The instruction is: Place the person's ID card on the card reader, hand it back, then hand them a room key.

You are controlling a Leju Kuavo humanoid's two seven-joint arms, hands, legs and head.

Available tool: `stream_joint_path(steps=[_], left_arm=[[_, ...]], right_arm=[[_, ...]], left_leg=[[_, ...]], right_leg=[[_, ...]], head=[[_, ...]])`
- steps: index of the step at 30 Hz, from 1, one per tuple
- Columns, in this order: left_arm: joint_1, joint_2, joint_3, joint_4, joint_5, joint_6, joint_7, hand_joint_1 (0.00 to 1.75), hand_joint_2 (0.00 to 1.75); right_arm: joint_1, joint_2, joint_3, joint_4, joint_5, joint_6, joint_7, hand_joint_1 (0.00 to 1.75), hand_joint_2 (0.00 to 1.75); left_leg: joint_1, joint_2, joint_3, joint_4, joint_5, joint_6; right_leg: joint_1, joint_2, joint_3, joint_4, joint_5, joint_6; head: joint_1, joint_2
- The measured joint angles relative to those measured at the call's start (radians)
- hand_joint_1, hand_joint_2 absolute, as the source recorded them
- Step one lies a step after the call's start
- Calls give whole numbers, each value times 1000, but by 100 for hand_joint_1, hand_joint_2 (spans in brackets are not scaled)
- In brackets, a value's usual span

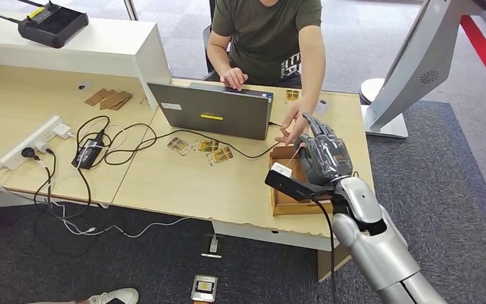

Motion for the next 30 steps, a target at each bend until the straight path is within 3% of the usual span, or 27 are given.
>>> stream_joint_path(steps=[8, 9, 12, 13, 23, 30], left_arm=[[1, 0, 0, 0, 0, 1, 0, 0, 175], [1, 0, 0, 0, 0, 1, 0, 0, 175], [1, 0, 0, 0, 0, 1, 0, 0, 175], [2, 0, 0, 0, 0, 1, 0, 0, 175], [3, 0, 0, 0, -2, 1, 3, 0, 175], [5, 0, 0, 0, 0, 4, 4, 0, 175]], right_arm=[[-2, 0, 0, 0, -3, -3, 0, 170, 175], [-2, 0, 0, 0, -3, -3, 0, 155, 175], [-2, -1, -1, 0, -3, -5, 0, 28, 175], [-1, -2, -1, 0, -4, -5, 1, 0, 175], [2, -21, -18, -4, -31, -43, 25, 0, 175], [29, -59, -82, -19, -171, -153, 19, 0, 175]], left_leg=[[0, 0, 0, 0, 0, 0], [0, 0, 0, 0, 0, 0], [0, 0, 0, 0, 0, 0], [0, 0, 0, 0, 0, 0], [0, 0, 0, 0, 0, 0], [0, 0, 0, 0, 0, 0]], right_leg=[[0, 0, 0, 0, 0, 0], [0, 0, 0, 0, 0, 0], [0, 0, 0, 0, 0, 0], [0, 0, 0, 0, 0, 0], [0, 0, 0, 0, 0, 0], [0, 0, 0, -1, 0, 0]], head=[[0, 0], [0, 0], [0, 0], [0, 0], [0, 0], [0, 0]])
